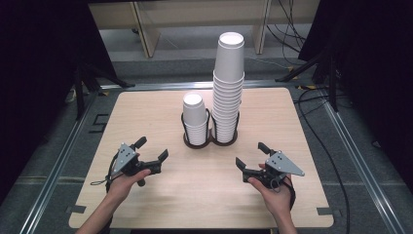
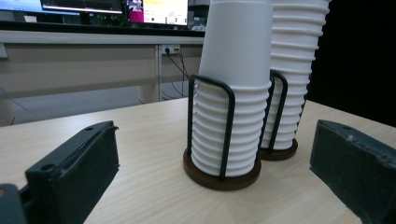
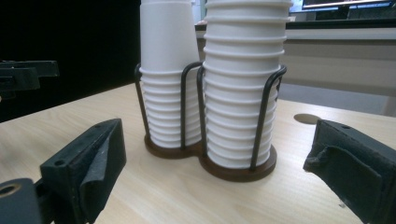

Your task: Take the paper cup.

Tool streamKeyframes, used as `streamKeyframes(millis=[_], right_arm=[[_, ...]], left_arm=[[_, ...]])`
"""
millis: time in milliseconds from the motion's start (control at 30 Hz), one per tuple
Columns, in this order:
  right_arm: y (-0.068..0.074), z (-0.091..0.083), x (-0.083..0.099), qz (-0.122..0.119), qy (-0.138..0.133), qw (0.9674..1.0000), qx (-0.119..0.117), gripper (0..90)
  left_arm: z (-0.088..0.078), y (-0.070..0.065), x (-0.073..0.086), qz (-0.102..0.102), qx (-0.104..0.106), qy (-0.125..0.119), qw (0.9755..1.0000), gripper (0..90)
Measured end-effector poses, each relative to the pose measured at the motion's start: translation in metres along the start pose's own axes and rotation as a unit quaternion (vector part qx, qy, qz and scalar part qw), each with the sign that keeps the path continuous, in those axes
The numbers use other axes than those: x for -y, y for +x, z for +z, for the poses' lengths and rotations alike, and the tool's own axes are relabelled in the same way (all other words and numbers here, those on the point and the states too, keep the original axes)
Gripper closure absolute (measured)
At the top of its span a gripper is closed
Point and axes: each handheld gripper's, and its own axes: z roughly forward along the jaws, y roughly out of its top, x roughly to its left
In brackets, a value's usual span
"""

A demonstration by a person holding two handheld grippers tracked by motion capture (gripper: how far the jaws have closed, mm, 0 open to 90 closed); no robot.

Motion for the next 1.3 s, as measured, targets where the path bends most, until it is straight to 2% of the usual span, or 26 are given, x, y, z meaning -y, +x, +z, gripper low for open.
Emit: streamKeyframes(millis=[33,67,100,167,267,300,333,367,400,467,500,533,600,700,800,867,900,933,967,1000,1033,1067,1200,1267,1300], right_arm=[[-0.001,0.001,-0.001,-0.005,-0.005,1.0,0.001,4.4],[0.0,0.001,-0.003,0.008,-0.003,1.0,0.003,4.4],[-0.002,0.001,-0.004,0.003,-0.005,1.0,-0.002,4.5],[-0.004,0.004,-0.007,-0.007,-0.007,0.9999,0.001,4.6],[-0.006,0.009,-0.011,0.008,-0.007,0.9999,-0.002,4.6],[-0.008,0.011,-0.012,-0.007,-0.014,0.9999,0.005,4.6],[-0.007,0.011,-0.014,-0.003,-0.006,1.0,0.005,4.6],[-0.009,0.015,-0.02,-0.003,-0.016,0.9999,0.002,4.7],[-0.009,0.015,-0.023,-0.004,-0.014,0.9999,0.01,4.8],[-0.01,0.017,-0.026,-0.005,-0.02,0.9998,0.007,4.8],[-0.011,0.02,-0.034,-0.006,-0.026,0.9996,0.006,4.8],[-0.012,0.021,-0.038,-0.01,-0.03,0.9995,0.008,4.9],[-0.013,0.021,-0.042,-0.019,-0.024,0.9995,0.012,4.9],[-0.013,0.026,-0.051,-0.016,-0.028,0.9994,0.01,4.9],[-0.016,0.03,-0.06,-0.029,-0.031,0.9991,0.009,4.8],[-0.017,0.033,-0.066,-0.021,-0.036,0.9991,0.012,4.6],[-0.019,0.035,-0.07,-0.031,-0.037,0.9988,0.009,4.5],[-0.018,0.036,-0.073,-0.025,-0.036,0.999,0.009,4.4],[-0.02,0.038,-0.077,-0.032,-0.041,0.9986,0.01,4.4],[-0.019,0.04,-0.081,-0.02,-0.042,0.9989,0.004,4.3],[-0.021,0.041,-0.085,-0.033,-0.045,0.9984,0.009,4.3],[-0.021,0.043,-0.088,-0.028,-0.046,0.9985,0.007,4.3],[-0.025,0.049,-0.102,-0.039,-0.051,0.9979,0.013,4.4],[-0.026,0.051,-0.109,-0.028,-0.056,0.998,0.011,4.5],[-0.027,0.053,-0.112,-0.036,-0.066,0.997,0.018,4.5]], left_arm=[[0.001,-0.001,-0.003,0.004,0.002,0.005,1.0,0.7],[0.004,-0.002,-0.005,0.002,0.005,-0.001,1.0,0.7],[0.008,-0.002,-0.007,0.004,0.01,-0.011,0.9999,0.8],[0.012,-0.005,-0.012,0.013,0.012,-0.006,0.9998,0.8],[0.021,-0.008,-0.018,0.021,0.02,-0.011,0.9995,0.8],[0.024,-0.01,-0.02,0.022,0.023,-0.012,0.9994,0.8],[0.027,-0.011,-0.022,0.027,0.026,-0.014,0.9992,0.8],[0.032,-0.014,-0.026,0.03,0.03,-0.018,0.9989,0.8],[0.035,-0.015,-0.029,0.036,0.033,-0.019,0.9986,0.8],[0.038,-0.016,-0.031,0.039,0.034,-0.021,0.9984,0.8],[0.043,-0.019,-0.037,0.045,0.039,-0.026,0.9979,0.8],[0.047,-0.019,-0.041,0.059,0.047,-0.032,0.9966,0.8],[0.05,-0.021,-0.044,0.059,0.05,-0.034,0.9964,0.8],[0.055,-0.025,-0.052,0.065,0.055,-0.04,0.9955,0.7],[0.061,-0.028,-0.059,0.072,0.062,-0.043,0.9946,0.7],[0.065,-0.03,-0.063,0.07,0.065,-0.045,0.9944,0.7],[0.066,-0.032,-0.064,0.067,0.063,-0.042,0.9949,0.6],[0.069,-0.034,-0.066,0.07,0.064,-0.043,0.9945,0.7],[0.071,-0.035,-0.069,0.069,0.069,-0.043,0.9942,0.7],[0.073,-0.036,-0.071,0.075,0.069,-0.047,0.9937,0.7],[0.076,-0.039,-0.074,0.073,0.074,-0.047,0.9935,0.7],[0.079,-0.039,-0.077,0.079,0.075,-0.051,0.9927,0.7],[0.091,-0.045,-0.086,0.082,0.084,-0.054,0.9916,0.8],[0.099,-0.05,-0.091,0.093,0.092,-0.054,0.9899,1.1],[0.102,-0.052,-0.093,0.095,0.095,-0.054,0.9895,1.2]])
